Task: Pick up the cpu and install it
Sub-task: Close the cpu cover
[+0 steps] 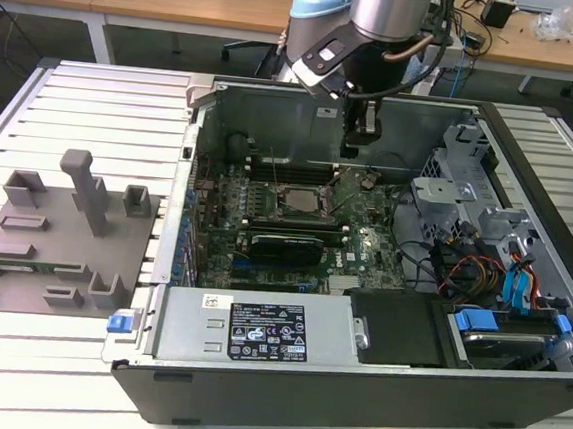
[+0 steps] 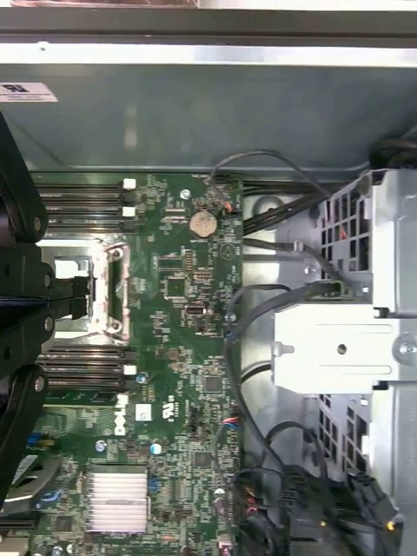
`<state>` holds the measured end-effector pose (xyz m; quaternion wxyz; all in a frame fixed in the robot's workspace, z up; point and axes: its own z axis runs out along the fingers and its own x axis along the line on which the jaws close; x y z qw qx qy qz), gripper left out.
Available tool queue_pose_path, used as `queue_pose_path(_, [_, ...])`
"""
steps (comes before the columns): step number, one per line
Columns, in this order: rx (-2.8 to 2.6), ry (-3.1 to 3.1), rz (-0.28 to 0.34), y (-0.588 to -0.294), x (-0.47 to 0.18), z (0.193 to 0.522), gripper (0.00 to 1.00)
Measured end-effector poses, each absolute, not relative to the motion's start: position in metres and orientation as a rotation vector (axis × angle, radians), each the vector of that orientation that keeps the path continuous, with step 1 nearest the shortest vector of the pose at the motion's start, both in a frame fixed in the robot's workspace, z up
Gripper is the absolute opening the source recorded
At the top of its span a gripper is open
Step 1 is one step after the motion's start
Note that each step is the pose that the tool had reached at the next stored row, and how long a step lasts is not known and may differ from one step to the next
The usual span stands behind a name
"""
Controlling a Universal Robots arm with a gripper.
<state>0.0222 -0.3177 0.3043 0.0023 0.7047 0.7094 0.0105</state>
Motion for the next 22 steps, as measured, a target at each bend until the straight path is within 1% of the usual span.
queue_pose_path(12, [2.222,2.237,0.008,-0.318,0.064,0.289,0.11])
queue_pose_path(22, [2.225,2.239,0.003,-0.318,0.068,0.266,0.11])
